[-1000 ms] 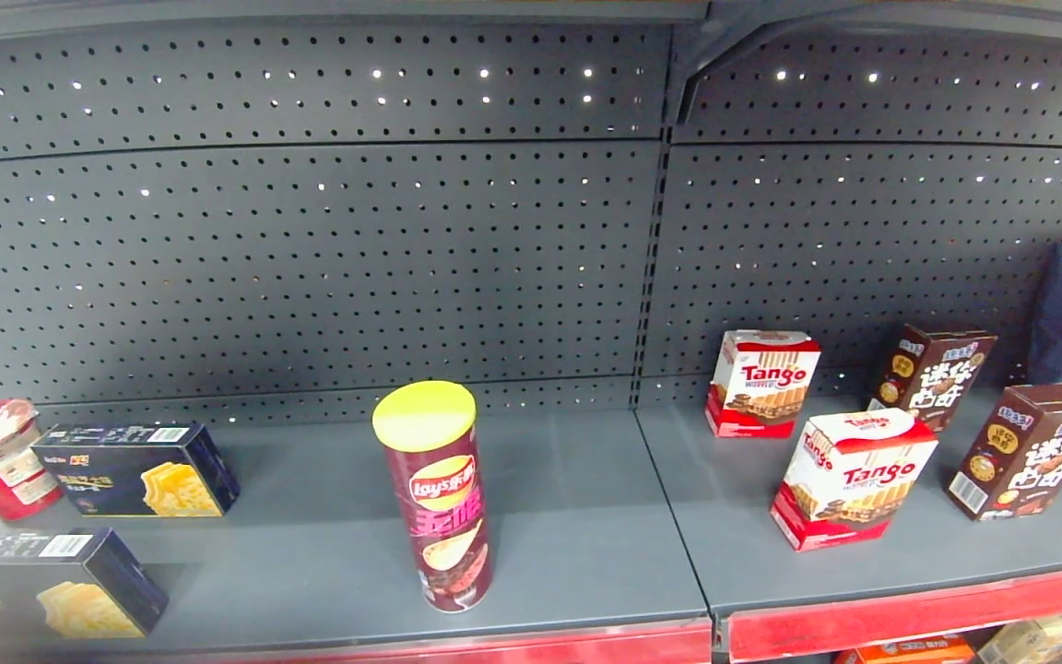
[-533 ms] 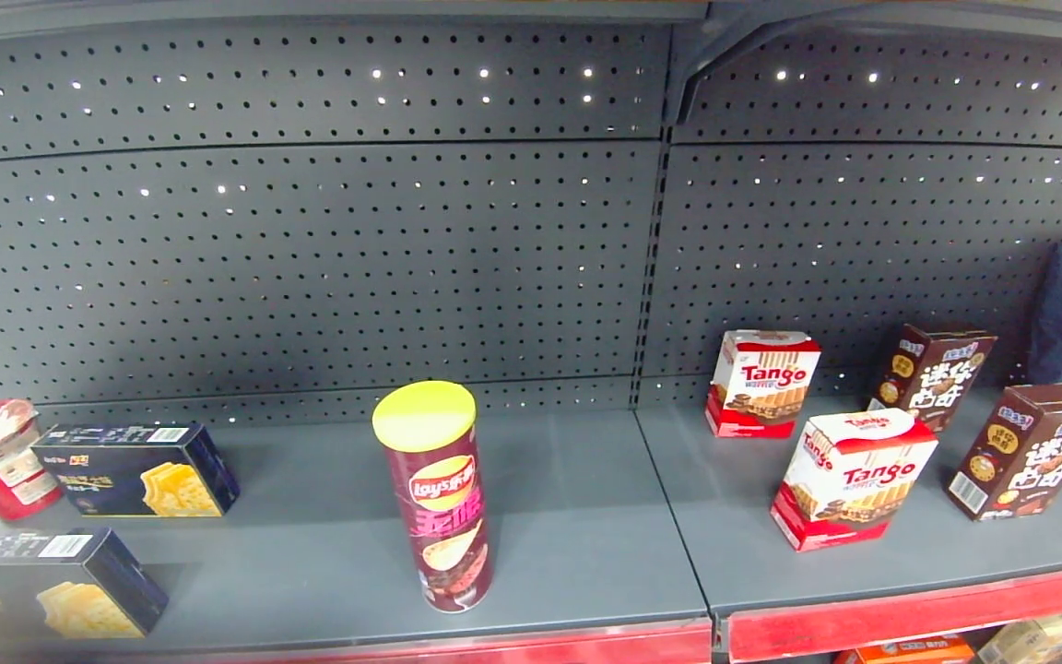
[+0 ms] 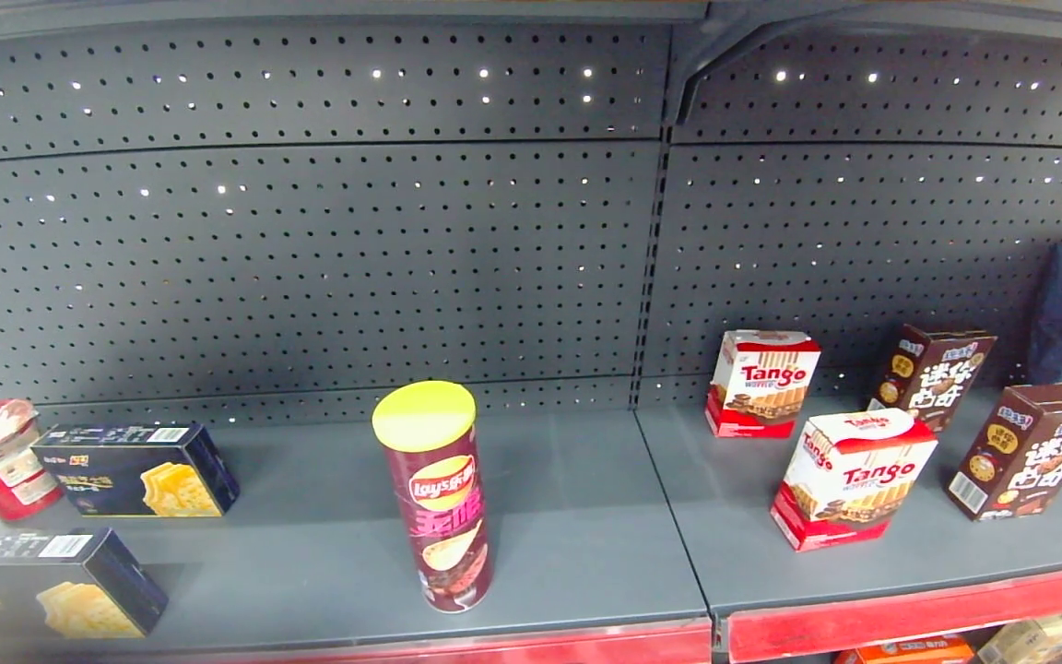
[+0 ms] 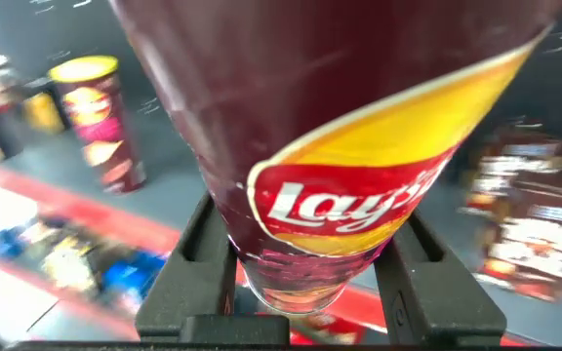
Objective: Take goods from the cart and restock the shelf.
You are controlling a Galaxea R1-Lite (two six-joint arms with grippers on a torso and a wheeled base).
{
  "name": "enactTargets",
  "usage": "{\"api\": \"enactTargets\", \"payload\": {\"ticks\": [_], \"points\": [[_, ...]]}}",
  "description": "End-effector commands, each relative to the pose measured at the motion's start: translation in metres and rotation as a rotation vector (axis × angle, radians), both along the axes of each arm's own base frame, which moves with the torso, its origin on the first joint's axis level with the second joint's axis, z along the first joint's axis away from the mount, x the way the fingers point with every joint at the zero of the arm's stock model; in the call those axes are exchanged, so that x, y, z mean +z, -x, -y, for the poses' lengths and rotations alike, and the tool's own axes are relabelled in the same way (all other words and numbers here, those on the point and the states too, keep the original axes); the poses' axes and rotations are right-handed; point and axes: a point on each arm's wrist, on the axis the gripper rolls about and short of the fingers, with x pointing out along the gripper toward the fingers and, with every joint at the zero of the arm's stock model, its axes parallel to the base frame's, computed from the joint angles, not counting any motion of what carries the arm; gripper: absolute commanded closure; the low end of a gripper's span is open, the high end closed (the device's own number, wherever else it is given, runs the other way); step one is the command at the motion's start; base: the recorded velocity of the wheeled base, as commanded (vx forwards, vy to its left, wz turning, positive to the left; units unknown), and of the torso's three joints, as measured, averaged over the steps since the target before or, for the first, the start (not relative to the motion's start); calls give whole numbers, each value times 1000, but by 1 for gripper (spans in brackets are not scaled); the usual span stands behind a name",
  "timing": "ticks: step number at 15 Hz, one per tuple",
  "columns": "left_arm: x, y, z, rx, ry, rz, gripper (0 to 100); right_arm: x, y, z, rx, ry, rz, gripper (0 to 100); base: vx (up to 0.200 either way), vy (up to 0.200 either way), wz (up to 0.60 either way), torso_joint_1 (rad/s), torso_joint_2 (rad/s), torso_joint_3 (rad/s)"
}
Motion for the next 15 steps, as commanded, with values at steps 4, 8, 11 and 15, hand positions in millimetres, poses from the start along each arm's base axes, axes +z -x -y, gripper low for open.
{"api": "enactTargets", "payload": {"ticks": [4,8,11,15], "points": [[0,0,0,1,-1,-6,0,4,-52,-9,-11,68,-186,100,0,0,0,0,0,0],[0,0,0,1,-1,-6,0,-2,-58,-12,19,93,-222,100,0,0,300,1,-1,1],[0,0,0,1,-1,-6,0,-3,-58,-13,32,68,-233,100,0,0,600,-1,-2,2],[0,0,0,1,-1,-6,0,2,-61,-14,54,43,-206,100,0,0,150,2,1,-1]]}}
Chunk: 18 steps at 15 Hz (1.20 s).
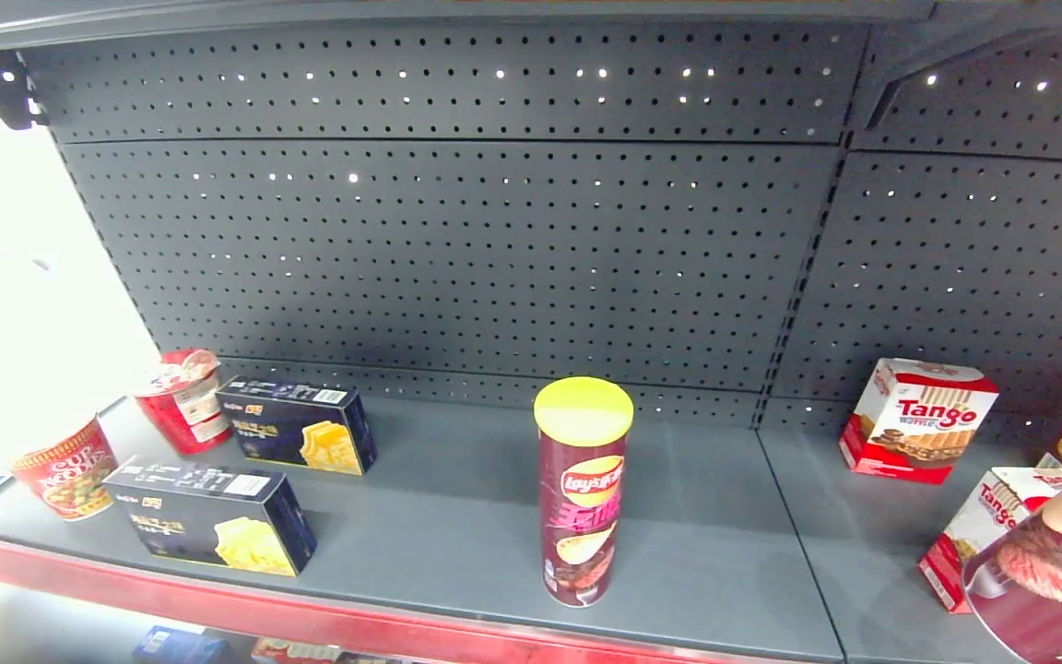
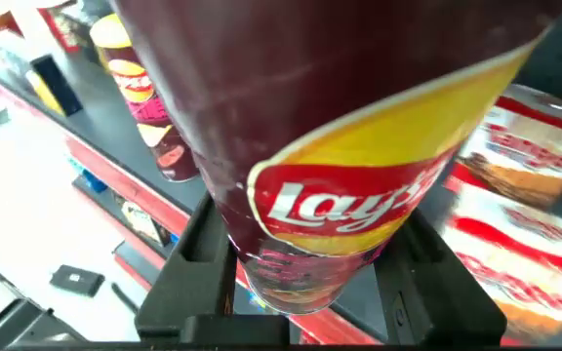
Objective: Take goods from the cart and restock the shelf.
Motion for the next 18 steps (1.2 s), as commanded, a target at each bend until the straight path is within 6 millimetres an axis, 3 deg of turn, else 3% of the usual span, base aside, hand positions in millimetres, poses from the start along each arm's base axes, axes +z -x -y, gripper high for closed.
{"api": "enactTargets", "payload": {"ticks": [1,6,13,15,18], "points": [[0,0,0,0,-1,-6,0,0,-4,-3,34,4,-13,100,0,0,0,0,0,0],[0,0,0,0,-1,-6,0,4,-38,-21,116,13,-18,100,0,0,0,0,0,0],[0,0,0,0,-1,-6,0,-11,-104,-57,96,60,-111,100,0,0,0,0,0,0],[0,0,0,0,-1,-6,0,-23,-141,-86,62,71,-86,100,0,0,0,0,0,0],[0,0,0,0,-1,-6,0,-37,-163,-117,33,80,-110,100,0,0,0,0,0,0]]}}
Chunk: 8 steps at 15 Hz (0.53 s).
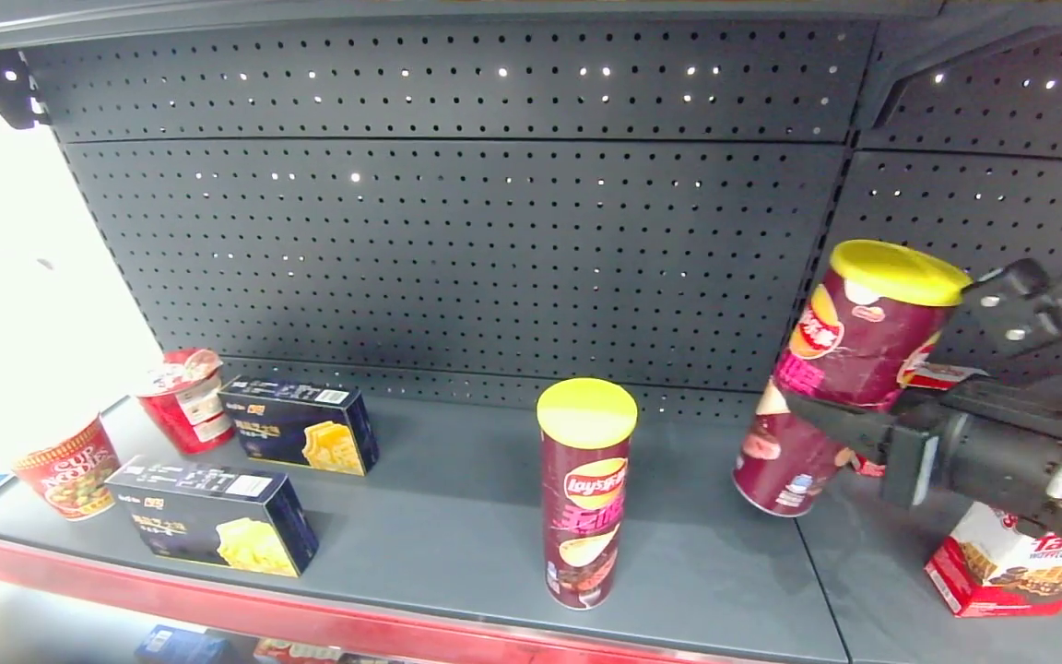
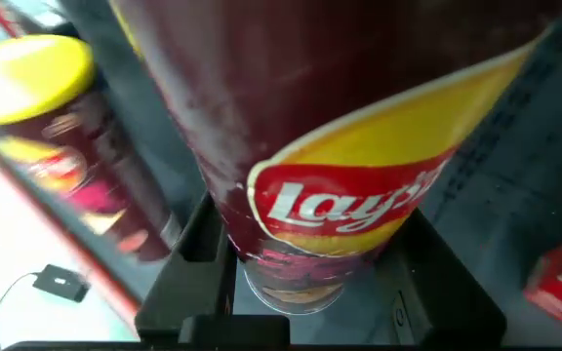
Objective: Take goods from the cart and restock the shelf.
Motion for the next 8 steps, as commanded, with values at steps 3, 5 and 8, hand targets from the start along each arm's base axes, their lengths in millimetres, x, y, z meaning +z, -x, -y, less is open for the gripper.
{"api": "enactTargets", "payload": {"ticks": [3,5,8], "points": [[0,0,0,0,0,-3,0,-31,-53,-58,-18,6,-72,100,0,0,0,0,0,0],[0,0,0,0,0,-3,0,-37,-72,-71,-53,4,-73,100,0,0,0,0,0,0],[0,0,0,0,0,-3,0,-46,-95,-86,-127,4,-80,100,0,0,0,0,0,0]]}}
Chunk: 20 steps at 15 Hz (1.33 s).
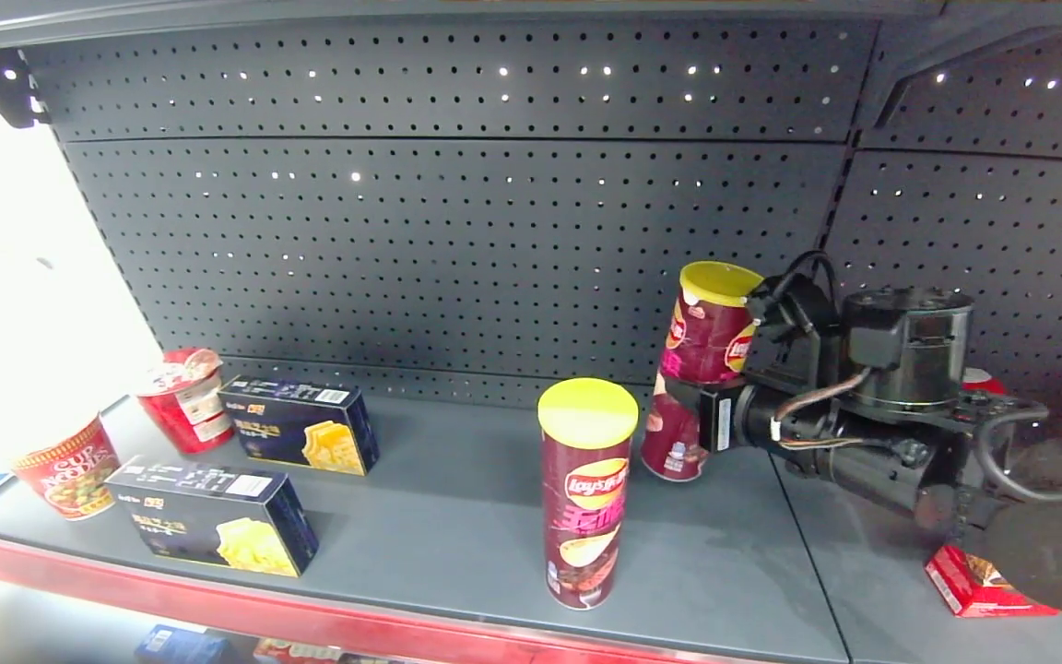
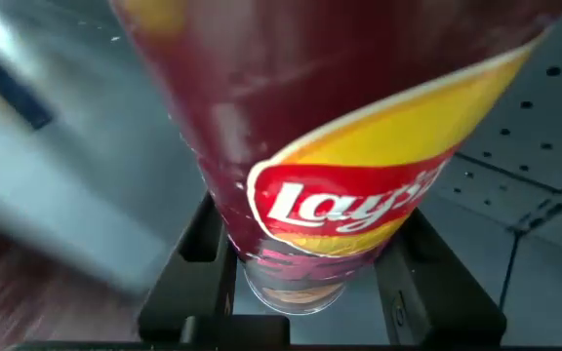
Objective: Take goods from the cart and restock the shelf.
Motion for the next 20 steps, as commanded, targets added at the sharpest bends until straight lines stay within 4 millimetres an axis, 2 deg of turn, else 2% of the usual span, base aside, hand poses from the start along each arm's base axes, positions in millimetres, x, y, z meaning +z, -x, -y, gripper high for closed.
{"api": "enactTargets", "payload": {"ticks": [1,6,9,18,19,20], "points": [[0,0,0,0,0,-2,0,-20,-27,-18,-50,24,-24,100,0,0,0,0,0,0],[0,0,0,0,0,-2,0,-37,-61,-41,-168,49,0,100,0,0,0,0,0,0],[0,0,0,0,0,-2,0,-39,-74,-51,-208,49,19,100,0,0,0,0,0,0],[0,0,0,0,0,-2,0,-50,-84,-58,-226,45,10,100,0,0,0,0,0,0],[0,0,0,0,0,-2,0,-50,-84,-59,-225,40,9,0,0,0,0,0,0,0],[0,0,0,0,0,-2,0,-52,-83,-58,-225,44,5,0,0,0,0,0,0,0]]}}
